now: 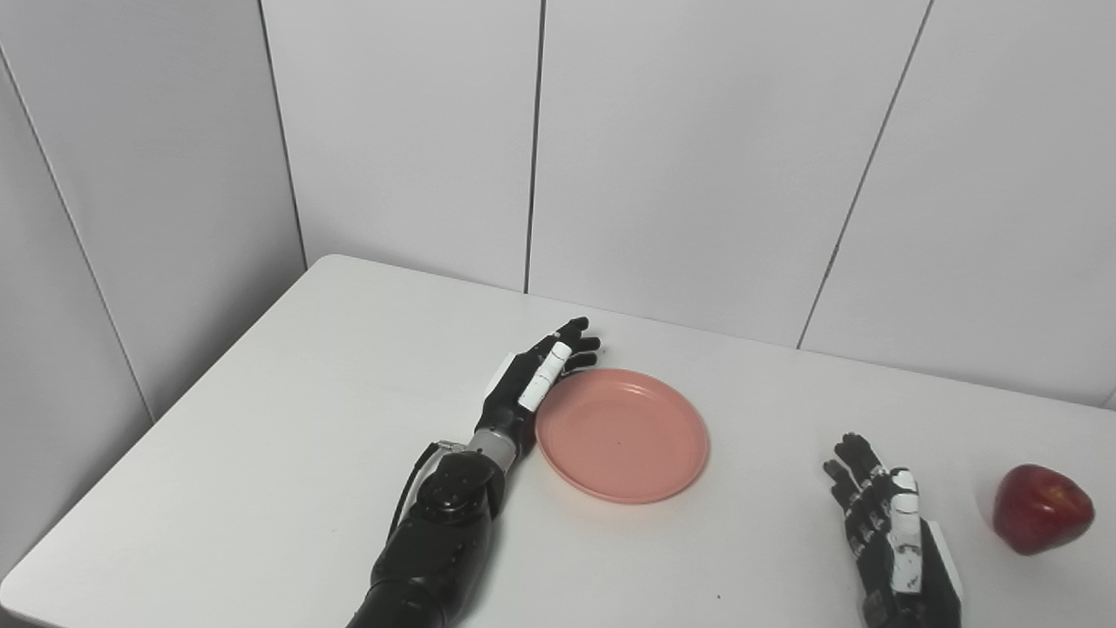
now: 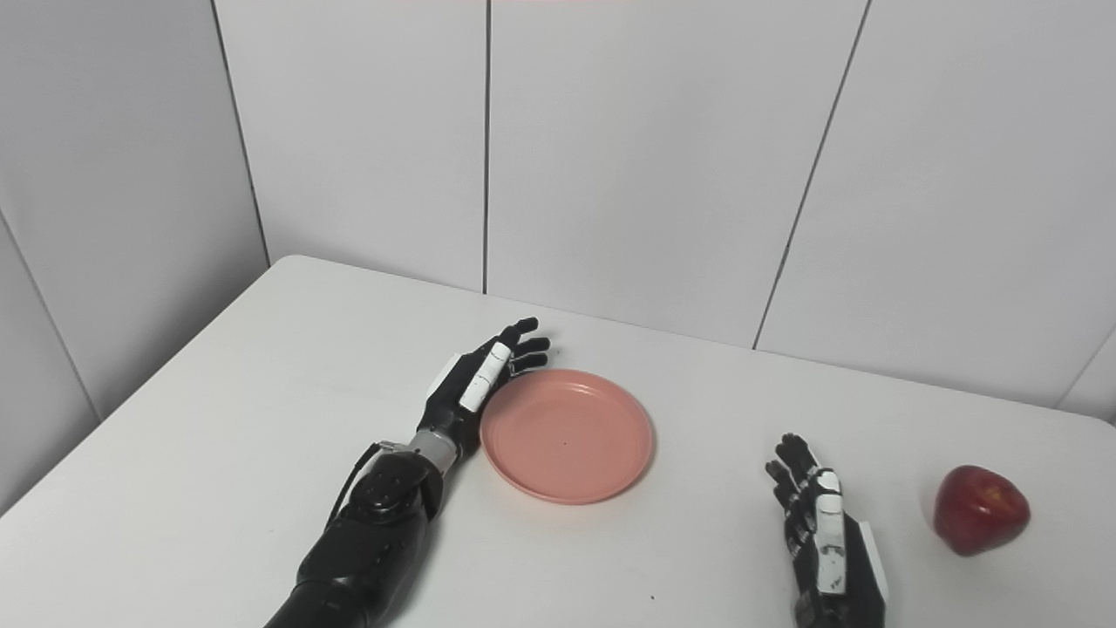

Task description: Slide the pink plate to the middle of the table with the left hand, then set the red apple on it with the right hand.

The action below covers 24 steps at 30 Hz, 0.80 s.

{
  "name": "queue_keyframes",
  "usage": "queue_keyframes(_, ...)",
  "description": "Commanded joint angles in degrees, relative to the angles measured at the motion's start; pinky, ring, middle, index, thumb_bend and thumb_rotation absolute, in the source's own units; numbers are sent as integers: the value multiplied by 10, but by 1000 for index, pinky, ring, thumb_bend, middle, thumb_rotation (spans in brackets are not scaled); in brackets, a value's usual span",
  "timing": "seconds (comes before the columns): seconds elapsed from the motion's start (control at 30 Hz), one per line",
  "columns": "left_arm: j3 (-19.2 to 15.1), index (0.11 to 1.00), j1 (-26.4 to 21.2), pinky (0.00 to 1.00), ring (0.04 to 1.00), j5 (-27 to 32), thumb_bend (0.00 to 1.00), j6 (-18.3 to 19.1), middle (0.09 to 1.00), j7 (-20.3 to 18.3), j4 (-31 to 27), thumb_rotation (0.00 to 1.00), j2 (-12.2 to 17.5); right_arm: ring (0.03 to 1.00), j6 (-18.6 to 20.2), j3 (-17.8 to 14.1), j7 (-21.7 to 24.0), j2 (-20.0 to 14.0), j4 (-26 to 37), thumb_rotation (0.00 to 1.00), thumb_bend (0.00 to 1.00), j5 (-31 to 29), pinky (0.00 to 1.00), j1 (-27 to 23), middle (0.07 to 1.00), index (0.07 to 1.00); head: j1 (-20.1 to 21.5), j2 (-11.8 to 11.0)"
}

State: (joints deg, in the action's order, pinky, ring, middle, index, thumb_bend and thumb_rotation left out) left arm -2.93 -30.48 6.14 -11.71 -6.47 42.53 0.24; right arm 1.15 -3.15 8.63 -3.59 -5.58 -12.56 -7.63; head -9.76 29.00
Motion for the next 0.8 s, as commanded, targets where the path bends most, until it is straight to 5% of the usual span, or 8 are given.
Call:
queue_keyframes(0.0,7,844,38,835,836,-1,955,-9,825,4,17,836,-20,925,8,6,-1,12,-7,1000,877,-2,995,10,934,898,1,0)
queue_keyframes(0.77,23,833,47,816,828,-20,959,-3,826,12,3,843,-25,914,11,21,-13,26,-5,1000,887,11,985,8,928,903,52,7)
